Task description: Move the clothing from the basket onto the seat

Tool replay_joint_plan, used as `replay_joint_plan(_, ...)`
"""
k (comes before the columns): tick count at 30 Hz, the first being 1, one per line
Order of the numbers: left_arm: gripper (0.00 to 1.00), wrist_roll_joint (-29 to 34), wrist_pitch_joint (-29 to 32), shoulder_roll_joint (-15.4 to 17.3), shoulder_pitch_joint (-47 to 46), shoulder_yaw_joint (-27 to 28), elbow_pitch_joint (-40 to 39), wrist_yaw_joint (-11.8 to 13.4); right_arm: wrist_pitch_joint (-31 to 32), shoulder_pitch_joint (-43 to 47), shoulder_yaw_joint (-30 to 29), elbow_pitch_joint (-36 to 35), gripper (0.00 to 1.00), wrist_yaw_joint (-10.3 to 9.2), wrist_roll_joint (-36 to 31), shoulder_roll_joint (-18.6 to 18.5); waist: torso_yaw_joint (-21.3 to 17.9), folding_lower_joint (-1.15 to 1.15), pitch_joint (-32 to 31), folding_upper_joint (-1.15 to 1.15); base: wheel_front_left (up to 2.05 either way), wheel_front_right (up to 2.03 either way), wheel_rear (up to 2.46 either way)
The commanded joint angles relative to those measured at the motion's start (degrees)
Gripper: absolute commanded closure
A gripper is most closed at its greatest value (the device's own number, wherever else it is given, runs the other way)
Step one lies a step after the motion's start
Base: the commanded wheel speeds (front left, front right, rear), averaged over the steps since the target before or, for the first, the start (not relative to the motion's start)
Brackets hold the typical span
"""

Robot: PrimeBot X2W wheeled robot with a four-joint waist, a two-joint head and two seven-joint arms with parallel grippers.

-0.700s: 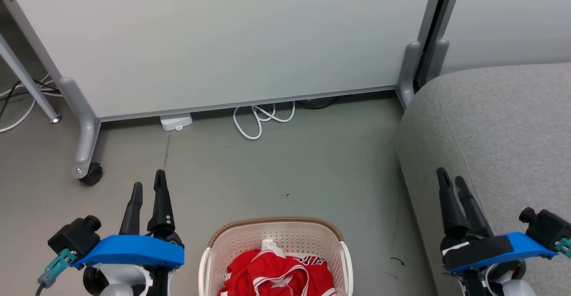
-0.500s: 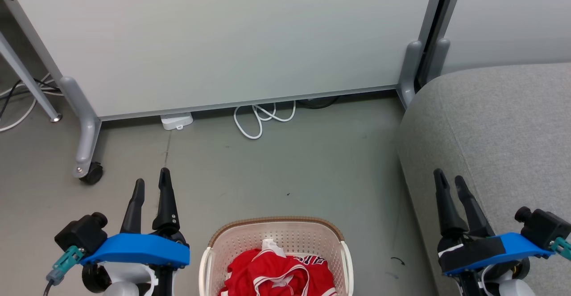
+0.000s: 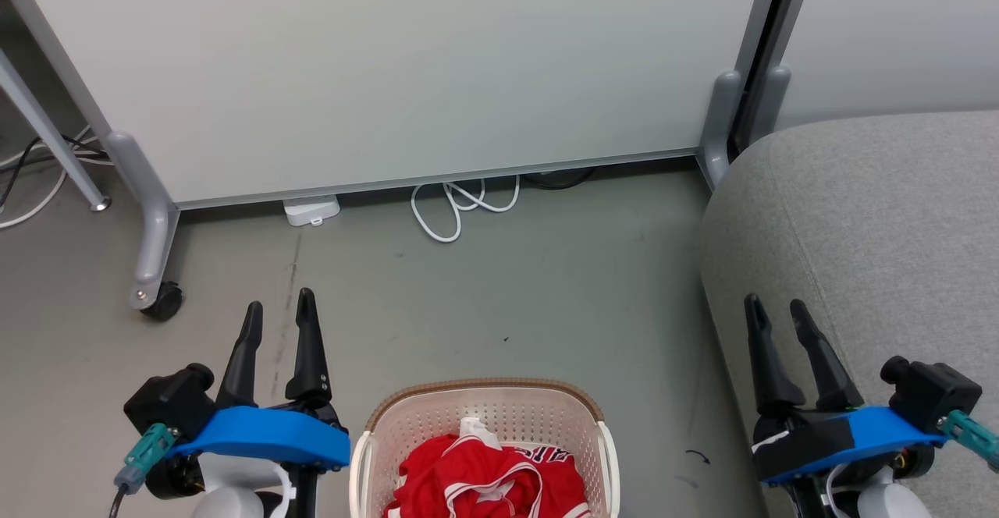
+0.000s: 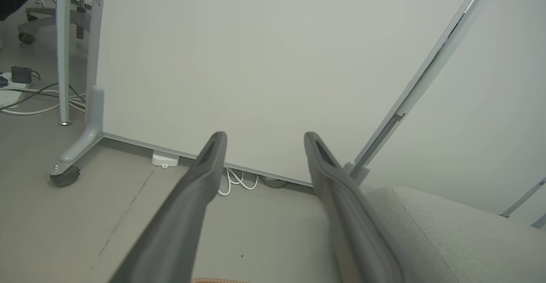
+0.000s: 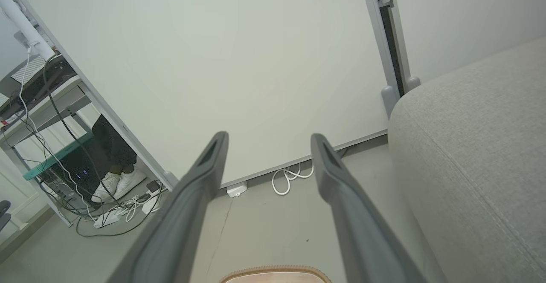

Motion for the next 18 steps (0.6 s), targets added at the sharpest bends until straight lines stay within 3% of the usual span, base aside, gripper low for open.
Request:
replay_joint_plan(1,0.0,1.7,-0.6,0.3,-1.5,-0.4,-0.3,0.4,-0.7,-1.4,0.3,-0.3,0.0,0.11,-1.8,-0.4,0.0,0.0,0.0,0.0,0.0,0.0,0.0)
replay_joint_plan(18,0.0,10.2,-2.8,0.4,-1.8,-2.0,0.2,1.0,-2.8,-1.6,1.2,0.2,0.0,0.13,-11.0,-0.5,0.2,0.0,-0.2,0.0,0.0,0.0,0.0)
